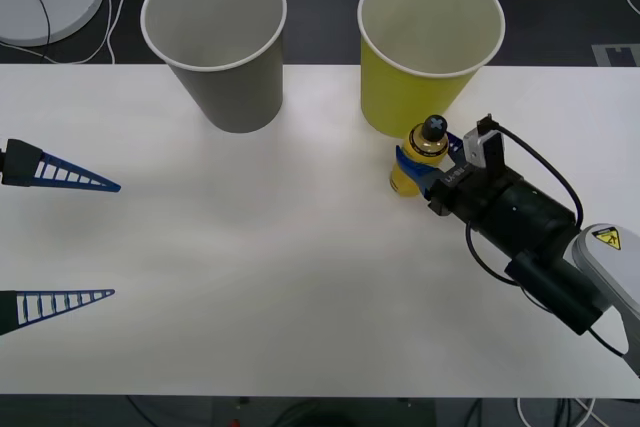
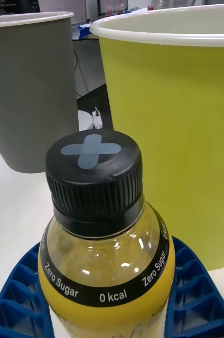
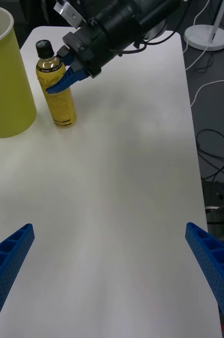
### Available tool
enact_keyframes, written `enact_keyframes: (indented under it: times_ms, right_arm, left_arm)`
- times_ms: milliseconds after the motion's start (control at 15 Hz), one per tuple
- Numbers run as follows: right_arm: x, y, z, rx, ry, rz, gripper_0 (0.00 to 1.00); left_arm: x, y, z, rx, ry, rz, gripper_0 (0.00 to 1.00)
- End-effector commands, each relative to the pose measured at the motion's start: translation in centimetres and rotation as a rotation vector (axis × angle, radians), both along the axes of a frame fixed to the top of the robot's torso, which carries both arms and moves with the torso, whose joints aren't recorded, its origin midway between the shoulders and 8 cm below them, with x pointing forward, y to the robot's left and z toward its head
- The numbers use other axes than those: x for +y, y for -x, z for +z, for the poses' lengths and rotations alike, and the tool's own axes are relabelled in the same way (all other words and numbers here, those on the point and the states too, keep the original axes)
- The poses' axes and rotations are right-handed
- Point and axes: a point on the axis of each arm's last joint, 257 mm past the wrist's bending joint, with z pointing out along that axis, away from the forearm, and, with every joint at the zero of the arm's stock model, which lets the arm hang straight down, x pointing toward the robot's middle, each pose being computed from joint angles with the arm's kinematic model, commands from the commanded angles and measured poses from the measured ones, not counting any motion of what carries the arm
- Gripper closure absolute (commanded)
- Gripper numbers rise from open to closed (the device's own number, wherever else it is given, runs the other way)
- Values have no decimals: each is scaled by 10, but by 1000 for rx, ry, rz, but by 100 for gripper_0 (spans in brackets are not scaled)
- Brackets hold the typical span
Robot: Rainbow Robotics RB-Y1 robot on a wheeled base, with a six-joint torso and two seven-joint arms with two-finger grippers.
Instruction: Put the can into the green bin and the plastic bottle into the gray bin
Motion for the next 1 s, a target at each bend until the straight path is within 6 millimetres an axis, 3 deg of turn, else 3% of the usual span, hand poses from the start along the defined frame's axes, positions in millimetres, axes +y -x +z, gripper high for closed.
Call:
enact_keyframes:
  times_ms: [67, 467, 1000]
  right_arm:
    - [-2, 0, -1, 1, 5, -2, 100]
    - [-5, 8, 7, 2, -6, 27, 100]
    - [-8, 45, 26, 57, -104, 98, 100]
  left_arm:
    - [0, 0, 0, 0, 0, 0, 0]
    - [0, 0, 0, 0, 0, 0, 0]
    - [0, 0, 0, 0, 0, 0, 0]
